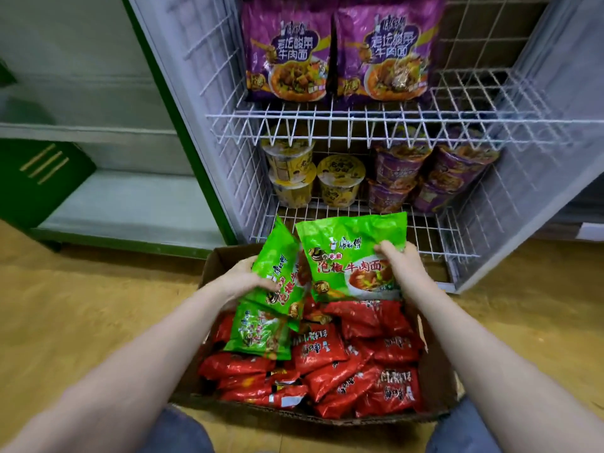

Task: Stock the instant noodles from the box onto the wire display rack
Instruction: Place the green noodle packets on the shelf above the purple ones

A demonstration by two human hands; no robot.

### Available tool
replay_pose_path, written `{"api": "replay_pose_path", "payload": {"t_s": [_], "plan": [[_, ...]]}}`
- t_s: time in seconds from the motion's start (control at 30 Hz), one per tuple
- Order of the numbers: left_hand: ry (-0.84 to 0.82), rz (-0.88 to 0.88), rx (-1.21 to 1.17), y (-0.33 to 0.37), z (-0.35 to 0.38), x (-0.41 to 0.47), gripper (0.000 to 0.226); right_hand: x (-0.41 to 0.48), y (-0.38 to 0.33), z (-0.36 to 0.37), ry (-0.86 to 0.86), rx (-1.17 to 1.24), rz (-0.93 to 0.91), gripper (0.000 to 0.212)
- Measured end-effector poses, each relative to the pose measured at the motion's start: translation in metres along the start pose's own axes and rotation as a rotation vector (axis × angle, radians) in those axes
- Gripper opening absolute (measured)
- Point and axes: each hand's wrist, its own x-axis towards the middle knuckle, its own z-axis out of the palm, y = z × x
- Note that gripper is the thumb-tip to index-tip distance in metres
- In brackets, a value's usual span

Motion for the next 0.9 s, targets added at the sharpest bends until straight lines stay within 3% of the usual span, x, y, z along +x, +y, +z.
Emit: {"api": "replay_pose_path", "payload": {"t_s": [0.17, 0.23, 0.37, 0.53, 0.7, 0.83, 0.9], "plan": [[-0.042, 0.198, 0.212, 0.066, 0.001, -0.019, 0.041, 0.003, -0.05, -0.008, -0.182, 0.06, -0.096, 0.013], [-0.028, 0.299, 0.297, 0.09, 0.003, -0.031, 0.05, 0.001, -0.06, -0.01, -0.189, 0.081, -0.093, 0.013], [-0.034, 0.415, 0.3, 0.132, 0.002, -0.054, 0.06, -0.002, -0.074, -0.017, -0.207, 0.203, -0.049, 0.003], [0.008, 0.551, 0.294, 0.176, 0.007, -0.082, 0.062, -0.003, -0.099, -0.026, -0.199, 0.296, -0.062, 0.011], [0.332, 0.69, -0.06, 0.22, 0.007, -0.101, 0.07, -0.007, -0.14, -0.034, -0.177, 0.353, -0.12, 0.029], [0.367, 0.734, -0.206, 0.25, 0.012, -0.112, 0.062, -0.016, -0.177, -0.032, -0.178, 0.41, -0.118, 0.083], [0.32, 0.752, -0.226, 0.263, 0.016, -0.121, 0.044, -0.019, -0.195, -0.032, -0.167, 0.452, -0.134, 0.101]]}}
